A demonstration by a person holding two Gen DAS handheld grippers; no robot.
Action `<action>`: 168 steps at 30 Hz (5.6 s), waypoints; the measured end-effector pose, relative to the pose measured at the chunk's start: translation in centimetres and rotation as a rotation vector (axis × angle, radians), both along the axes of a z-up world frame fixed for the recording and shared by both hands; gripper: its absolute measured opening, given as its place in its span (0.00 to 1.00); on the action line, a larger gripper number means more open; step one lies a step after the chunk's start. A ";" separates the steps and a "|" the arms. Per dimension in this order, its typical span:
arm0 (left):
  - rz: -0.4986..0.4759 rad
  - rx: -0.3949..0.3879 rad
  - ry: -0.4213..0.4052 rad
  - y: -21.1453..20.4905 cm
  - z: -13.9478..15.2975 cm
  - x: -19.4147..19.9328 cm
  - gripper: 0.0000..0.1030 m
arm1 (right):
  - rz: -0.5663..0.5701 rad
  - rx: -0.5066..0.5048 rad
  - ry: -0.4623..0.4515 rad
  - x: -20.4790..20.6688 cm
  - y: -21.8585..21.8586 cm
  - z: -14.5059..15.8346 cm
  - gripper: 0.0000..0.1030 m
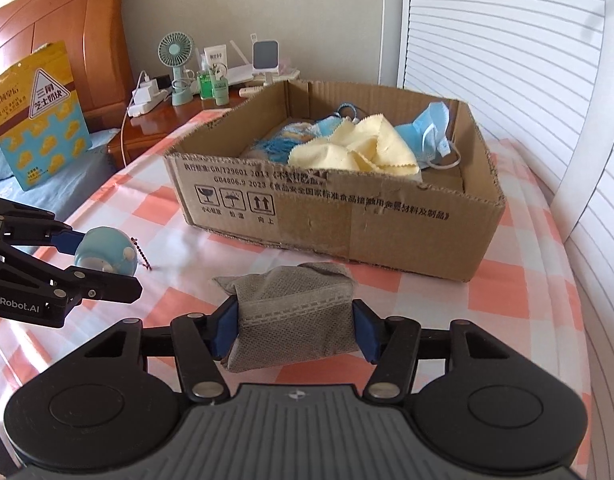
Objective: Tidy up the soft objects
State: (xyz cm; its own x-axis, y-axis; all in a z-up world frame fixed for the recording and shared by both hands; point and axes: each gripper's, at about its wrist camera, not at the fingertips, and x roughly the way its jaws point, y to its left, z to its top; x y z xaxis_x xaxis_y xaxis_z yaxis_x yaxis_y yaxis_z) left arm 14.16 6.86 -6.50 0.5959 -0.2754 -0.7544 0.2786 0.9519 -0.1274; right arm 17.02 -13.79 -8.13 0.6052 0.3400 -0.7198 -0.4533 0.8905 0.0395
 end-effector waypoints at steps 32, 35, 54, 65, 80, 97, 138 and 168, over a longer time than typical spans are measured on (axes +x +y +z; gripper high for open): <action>0.031 0.083 -0.271 -2.3 6.7 6.4 0.99 | 0.015 -0.001 -0.162 0.4 -1.2 7.4 0.61; 0.064 0.102 -0.306 -2.1 6.7 4.4 1.00 | 0.007 0.002 -0.154 1.0 -1.1 7.4 0.61; 0.158 0.182 -0.332 -2.3 5.9 -0.8 0.99 | -0.114 -0.062 -0.088 10.5 -1.2 7.1 0.61; 0.177 0.155 -0.320 -2.5 6.4 -0.7 0.99 | -0.168 -0.031 -0.087 11.3 -2.2 6.0 1.00; 0.297 0.160 -0.179 -2.9 8.1 0.4 0.99 | -0.335 -0.104 -0.015 2.2 -1.4 7.8 1.00; 0.268 0.165 -0.140 -4.8 8.6 -0.3 0.99 | -0.415 -0.076 -0.013 -2.1 -1.7 8.5 1.00; 0.280 0.172 -0.143 -4.9 9.2 -0.4 0.99 | -0.416 -0.076 -0.036 -2.5 -2.0 8.8 1.00; 0.280 0.173 -0.142 -5.0 9.5 -0.4 0.99 | -0.416 -0.083 -0.043 -2.6 -1.9 9.1 1.00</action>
